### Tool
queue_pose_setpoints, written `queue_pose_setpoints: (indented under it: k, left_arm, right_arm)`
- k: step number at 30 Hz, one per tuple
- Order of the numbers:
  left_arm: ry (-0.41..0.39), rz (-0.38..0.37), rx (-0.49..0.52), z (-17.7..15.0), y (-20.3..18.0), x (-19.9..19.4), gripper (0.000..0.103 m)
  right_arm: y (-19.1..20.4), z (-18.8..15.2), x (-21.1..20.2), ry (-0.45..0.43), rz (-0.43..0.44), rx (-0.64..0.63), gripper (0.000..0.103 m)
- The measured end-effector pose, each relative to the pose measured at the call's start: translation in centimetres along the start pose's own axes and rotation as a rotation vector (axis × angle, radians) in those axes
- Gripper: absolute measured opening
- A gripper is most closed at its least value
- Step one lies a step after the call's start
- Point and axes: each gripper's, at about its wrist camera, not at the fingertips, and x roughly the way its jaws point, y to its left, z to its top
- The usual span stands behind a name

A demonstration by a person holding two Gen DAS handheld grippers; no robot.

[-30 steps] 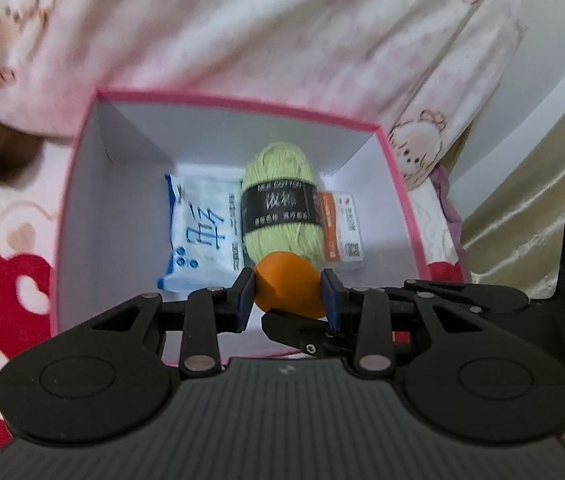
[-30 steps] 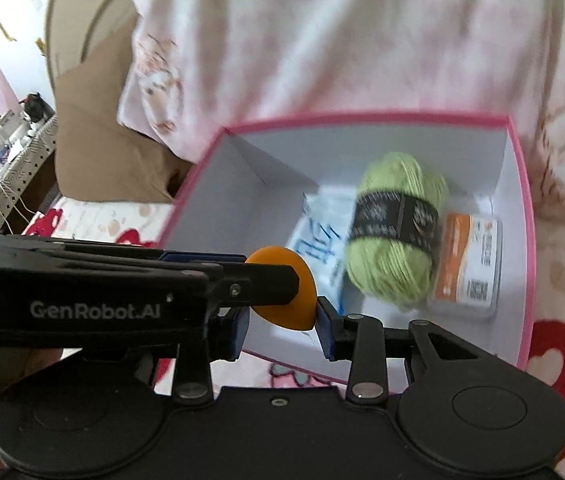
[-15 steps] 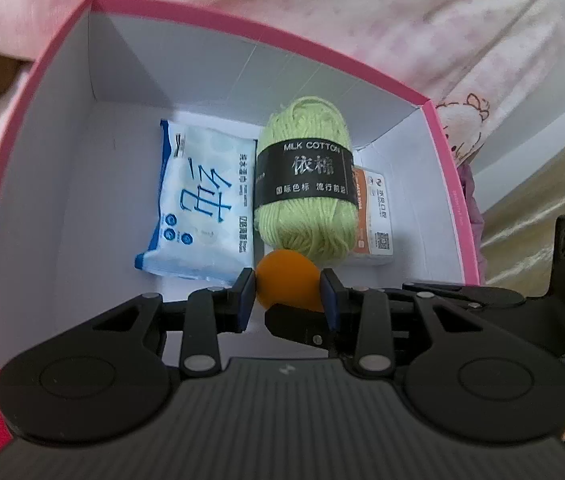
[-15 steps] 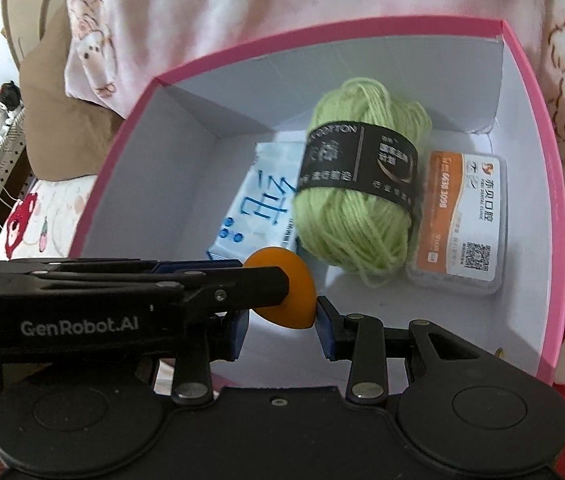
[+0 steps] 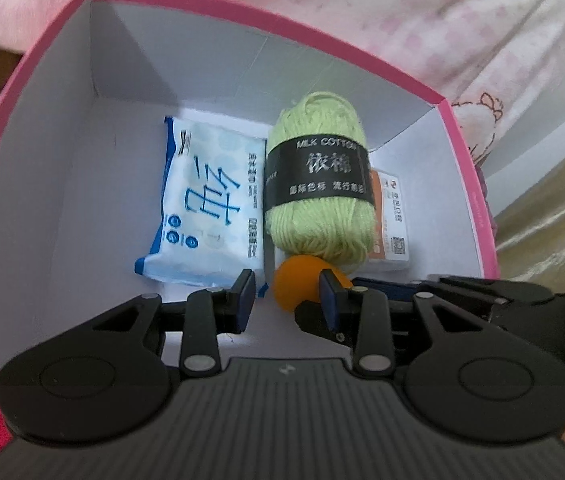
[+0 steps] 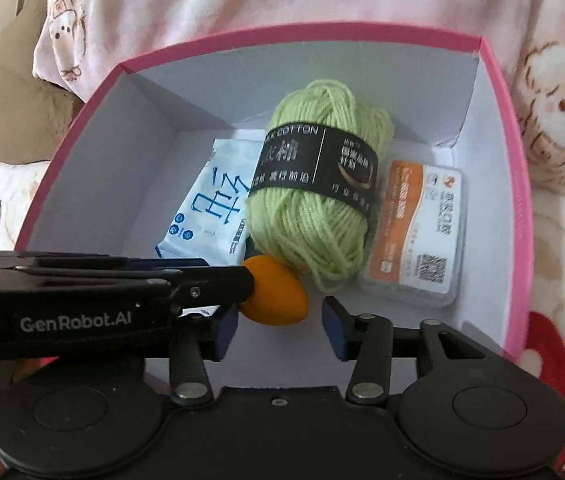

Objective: Organize objects
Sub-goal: 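Open the left tool to drop the sponge and withdraw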

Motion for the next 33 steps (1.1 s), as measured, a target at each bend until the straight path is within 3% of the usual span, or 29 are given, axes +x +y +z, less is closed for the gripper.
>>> queue_pose_setpoints:
  k: [11, 19, 33]
  left_arm:
    - [0.010, 0.043, 0.075, 0.1, -2.4, -4.8, 0.047]
    - [0.016, 0.089, 0.172, -1.1, -5.5, -11.9, 0.054]
    - [-0.020, 0.083, 0.255, -5.7, -9.1, -24.6, 0.064]
  right_arm:
    - [1.0, -1.2, -5.5, -0.071, -0.017, -0.027, 0.058]
    - [4.0, -2.8, -12.1, -0.134, -0.048, -0.089, 0.060]
    - [10.8, -7.4, -22.2, -0.192, -0.017, -0.236, 0.073]
